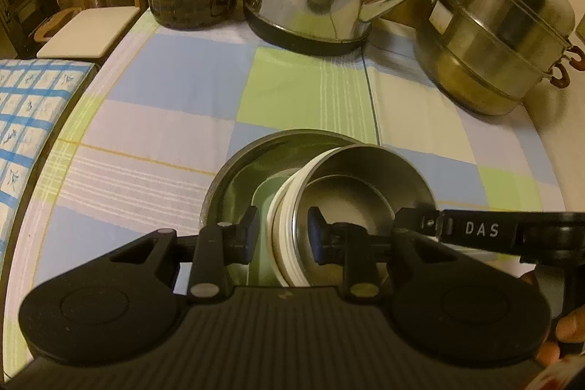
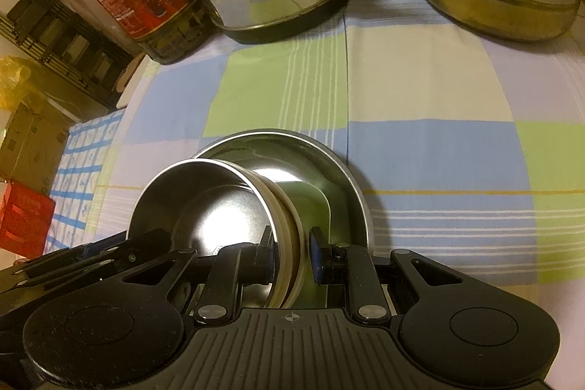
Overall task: Organize plates and bowls
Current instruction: 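Lower the bowl stack onto the saucer inside the steel plate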
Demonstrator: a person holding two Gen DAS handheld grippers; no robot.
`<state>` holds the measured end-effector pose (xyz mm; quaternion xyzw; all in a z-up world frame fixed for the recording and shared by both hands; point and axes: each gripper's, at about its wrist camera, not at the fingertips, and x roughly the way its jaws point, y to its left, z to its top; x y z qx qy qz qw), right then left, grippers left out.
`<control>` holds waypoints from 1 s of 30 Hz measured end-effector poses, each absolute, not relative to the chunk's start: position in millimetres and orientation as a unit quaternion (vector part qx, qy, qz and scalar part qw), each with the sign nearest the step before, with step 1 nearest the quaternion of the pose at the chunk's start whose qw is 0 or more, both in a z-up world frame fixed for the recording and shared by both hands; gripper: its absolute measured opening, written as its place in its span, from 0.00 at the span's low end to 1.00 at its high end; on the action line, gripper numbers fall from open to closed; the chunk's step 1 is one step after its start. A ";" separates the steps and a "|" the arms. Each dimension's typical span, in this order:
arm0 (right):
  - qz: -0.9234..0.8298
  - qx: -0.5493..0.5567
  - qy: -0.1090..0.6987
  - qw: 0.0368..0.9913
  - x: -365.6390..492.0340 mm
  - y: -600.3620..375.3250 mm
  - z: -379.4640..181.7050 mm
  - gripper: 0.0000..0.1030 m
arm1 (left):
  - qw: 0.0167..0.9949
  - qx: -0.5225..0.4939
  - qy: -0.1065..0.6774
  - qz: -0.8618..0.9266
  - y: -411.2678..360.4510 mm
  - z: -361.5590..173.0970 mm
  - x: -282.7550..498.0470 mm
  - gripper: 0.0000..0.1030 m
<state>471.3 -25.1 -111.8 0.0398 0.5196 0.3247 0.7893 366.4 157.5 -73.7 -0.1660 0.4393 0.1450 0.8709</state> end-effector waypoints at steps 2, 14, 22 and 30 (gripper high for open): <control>0.330 0.043 0.512 0.792 470.6 -28.4 -109.3 0.19 | 0.873 -0.165 0.437 0.142 157.0 -71.6 363.7 0.24; 0.355 0.081 0.486 0.794 470.2 -42.7 -106.8 0.19 | 0.869 -0.194 0.440 0.117 164.9 -71.6 358.1 0.10; 0.349 0.091 0.497 0.789 474.2 -39.6 -102.5 0.11 | 0.855 -0.237 0.448 0.108 179.6 -73.3 360.9 0.10; 0.324 0.112 0.540 0.769 483.4 -37.5 -97.2 0.12 | 0.844 -0.239 0.468 0.111 184.5 -72.3 372.0 0.09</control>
